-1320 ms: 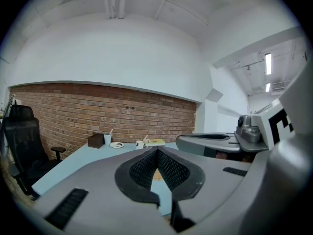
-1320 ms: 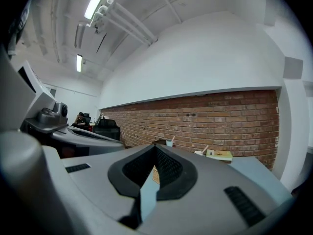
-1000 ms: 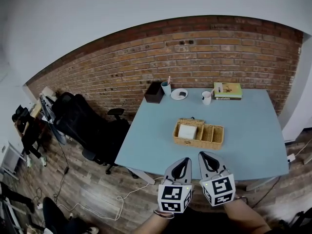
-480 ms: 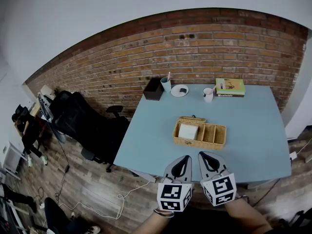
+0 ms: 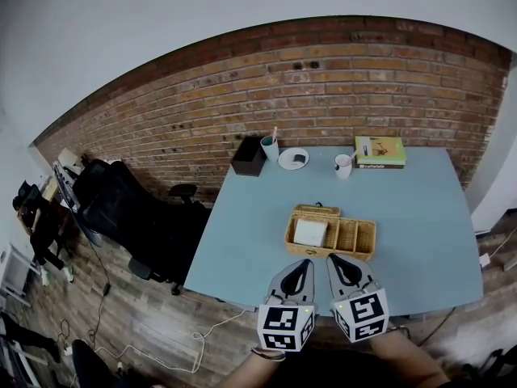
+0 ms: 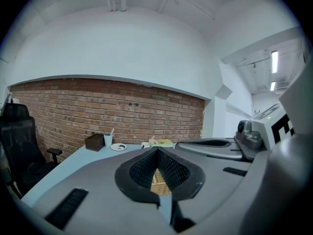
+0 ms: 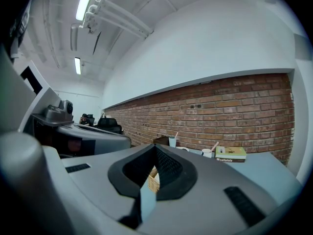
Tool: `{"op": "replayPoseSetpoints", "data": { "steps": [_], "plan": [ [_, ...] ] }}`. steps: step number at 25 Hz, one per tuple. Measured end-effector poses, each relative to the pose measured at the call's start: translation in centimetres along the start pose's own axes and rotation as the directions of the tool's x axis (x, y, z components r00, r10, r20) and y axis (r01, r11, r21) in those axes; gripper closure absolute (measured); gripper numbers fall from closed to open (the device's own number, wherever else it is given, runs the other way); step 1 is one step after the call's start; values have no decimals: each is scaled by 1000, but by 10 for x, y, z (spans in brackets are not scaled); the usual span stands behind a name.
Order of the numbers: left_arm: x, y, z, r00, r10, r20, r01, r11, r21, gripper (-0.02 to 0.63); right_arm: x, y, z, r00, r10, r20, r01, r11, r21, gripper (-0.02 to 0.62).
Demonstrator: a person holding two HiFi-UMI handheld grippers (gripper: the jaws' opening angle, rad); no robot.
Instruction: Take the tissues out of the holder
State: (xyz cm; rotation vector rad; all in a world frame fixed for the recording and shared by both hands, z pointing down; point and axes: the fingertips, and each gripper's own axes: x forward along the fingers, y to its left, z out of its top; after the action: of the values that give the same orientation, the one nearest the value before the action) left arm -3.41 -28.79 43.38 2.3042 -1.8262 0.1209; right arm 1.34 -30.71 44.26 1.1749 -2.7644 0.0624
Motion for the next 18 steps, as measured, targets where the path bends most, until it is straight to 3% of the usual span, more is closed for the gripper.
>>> {"op": "replayPoseSetpoints", "data": {
  "steps": [9, 18],
  "plan": [
    [35, 39, 0, 999, -24, -33, 24, 1000, 6, 604, 47, -16, -1, 998, -47, -30, 48, 997, 61, 594],
    [71, 75, -3, 991, -110, -76, 110, 994, -6, 604, 98, -30, -22, 976, -131, -171, 142, 988, 55, 592]
  ]
}}
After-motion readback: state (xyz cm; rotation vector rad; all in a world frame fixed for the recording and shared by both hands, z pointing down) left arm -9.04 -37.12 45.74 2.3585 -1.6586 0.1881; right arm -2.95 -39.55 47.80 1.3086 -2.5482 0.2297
